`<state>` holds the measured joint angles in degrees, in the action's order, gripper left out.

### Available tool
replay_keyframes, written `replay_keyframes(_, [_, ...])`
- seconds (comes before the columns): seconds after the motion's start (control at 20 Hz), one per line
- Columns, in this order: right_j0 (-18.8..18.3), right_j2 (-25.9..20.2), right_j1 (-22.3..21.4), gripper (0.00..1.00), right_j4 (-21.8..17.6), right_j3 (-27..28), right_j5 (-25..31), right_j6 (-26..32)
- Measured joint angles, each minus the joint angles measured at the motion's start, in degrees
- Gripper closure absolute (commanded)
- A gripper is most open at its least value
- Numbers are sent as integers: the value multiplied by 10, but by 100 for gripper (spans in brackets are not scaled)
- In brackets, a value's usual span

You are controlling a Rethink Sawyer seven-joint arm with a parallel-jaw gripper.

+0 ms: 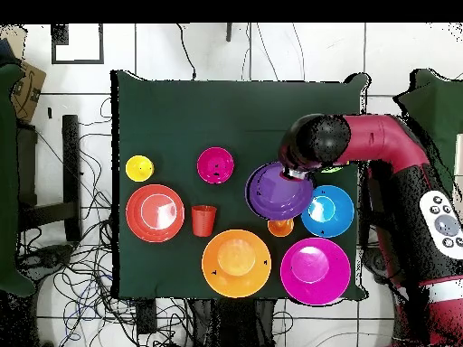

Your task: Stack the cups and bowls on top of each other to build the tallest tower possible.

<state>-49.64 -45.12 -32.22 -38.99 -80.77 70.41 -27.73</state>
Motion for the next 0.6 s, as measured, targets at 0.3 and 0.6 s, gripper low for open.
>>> replay_keyframes(0.3, [0, 0, -16, 100, 50, 0, 20, 0])
replay_keyframes(0.6, [4, 2, -29, 100, 96, -1, 22, 0])
